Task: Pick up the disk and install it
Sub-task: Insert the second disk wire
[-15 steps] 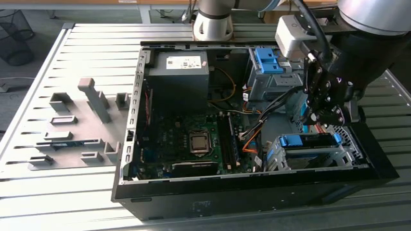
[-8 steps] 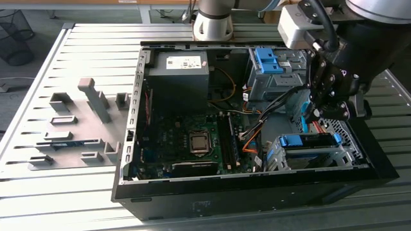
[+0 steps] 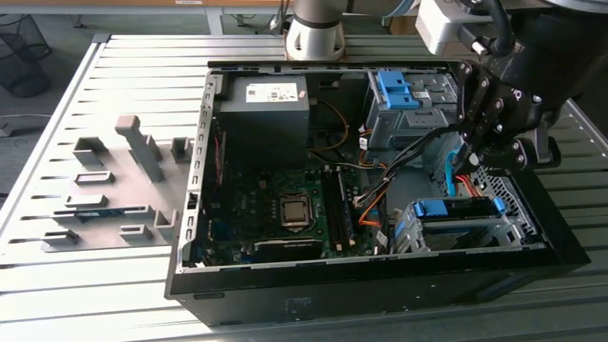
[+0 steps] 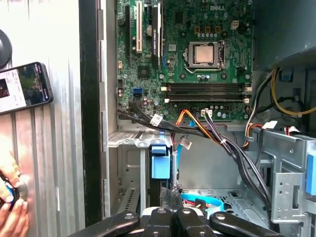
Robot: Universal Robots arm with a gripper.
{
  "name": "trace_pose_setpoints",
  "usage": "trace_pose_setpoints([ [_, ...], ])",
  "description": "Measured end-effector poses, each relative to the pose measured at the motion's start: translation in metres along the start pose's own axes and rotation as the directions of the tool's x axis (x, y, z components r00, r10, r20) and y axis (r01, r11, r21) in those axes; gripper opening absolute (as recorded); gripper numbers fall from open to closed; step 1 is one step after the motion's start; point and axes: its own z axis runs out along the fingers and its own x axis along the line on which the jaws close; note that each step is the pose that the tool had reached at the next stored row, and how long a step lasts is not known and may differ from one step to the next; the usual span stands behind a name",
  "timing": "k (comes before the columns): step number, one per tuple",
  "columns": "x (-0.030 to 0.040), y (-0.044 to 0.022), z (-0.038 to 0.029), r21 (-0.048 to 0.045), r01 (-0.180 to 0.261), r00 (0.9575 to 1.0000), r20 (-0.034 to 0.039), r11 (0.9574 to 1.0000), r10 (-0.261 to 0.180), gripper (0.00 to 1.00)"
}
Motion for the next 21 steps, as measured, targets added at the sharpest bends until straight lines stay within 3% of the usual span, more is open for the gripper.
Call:
trace_pose_setpoints([
  [5,-0.0038,-0.0003,-0.0016,-0.0001,0.0,1.0,-0.0001,1.0,0.0,0.11],
  [15,-0.0306,-0.0106,0.0054,-0.0009,0.0,1.0,-0.001,1.0,0.0,0.11],
  [21,-0.0323,-0.0106,0.0055,-0.0009,0.0,1.0,-0.0013,1.0,0.0,0.11],
])
